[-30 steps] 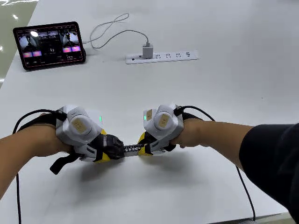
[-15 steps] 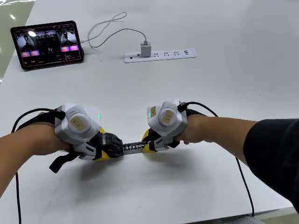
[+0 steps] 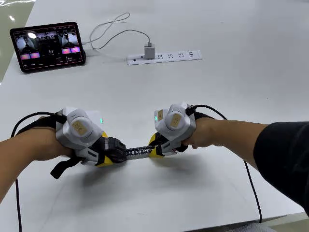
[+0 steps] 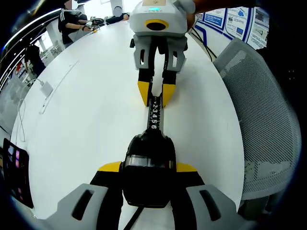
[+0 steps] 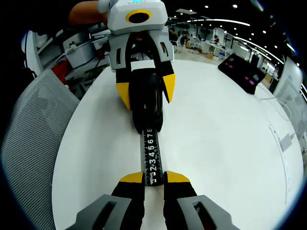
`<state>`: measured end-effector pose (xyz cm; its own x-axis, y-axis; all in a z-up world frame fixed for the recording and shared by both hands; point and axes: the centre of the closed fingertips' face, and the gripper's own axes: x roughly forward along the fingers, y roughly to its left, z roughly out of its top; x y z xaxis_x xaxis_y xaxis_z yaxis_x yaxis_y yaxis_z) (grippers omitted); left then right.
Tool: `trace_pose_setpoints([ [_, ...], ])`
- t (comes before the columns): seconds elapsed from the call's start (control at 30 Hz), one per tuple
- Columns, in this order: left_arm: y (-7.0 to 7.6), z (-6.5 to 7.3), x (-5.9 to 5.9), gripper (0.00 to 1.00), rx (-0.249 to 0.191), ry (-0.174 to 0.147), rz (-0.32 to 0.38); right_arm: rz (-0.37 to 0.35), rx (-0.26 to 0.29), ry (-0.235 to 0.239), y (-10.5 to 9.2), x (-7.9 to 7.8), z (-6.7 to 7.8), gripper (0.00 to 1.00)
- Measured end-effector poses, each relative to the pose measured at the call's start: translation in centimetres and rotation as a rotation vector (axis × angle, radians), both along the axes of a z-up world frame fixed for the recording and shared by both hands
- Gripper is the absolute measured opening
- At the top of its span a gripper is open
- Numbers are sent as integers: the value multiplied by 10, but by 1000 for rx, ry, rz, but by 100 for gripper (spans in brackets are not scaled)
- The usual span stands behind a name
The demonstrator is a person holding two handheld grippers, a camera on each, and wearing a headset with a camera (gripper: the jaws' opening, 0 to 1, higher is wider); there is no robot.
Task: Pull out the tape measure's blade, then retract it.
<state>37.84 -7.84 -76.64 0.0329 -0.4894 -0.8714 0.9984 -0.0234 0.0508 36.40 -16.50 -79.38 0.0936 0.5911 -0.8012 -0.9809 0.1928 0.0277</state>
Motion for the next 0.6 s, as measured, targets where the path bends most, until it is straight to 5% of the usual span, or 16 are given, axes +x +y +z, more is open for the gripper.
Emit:
trace_pose_setpoints([
  [0.6,0,-1,1,33,-3,-4,3,-6,-17,2,-12,-3,1,10],
])
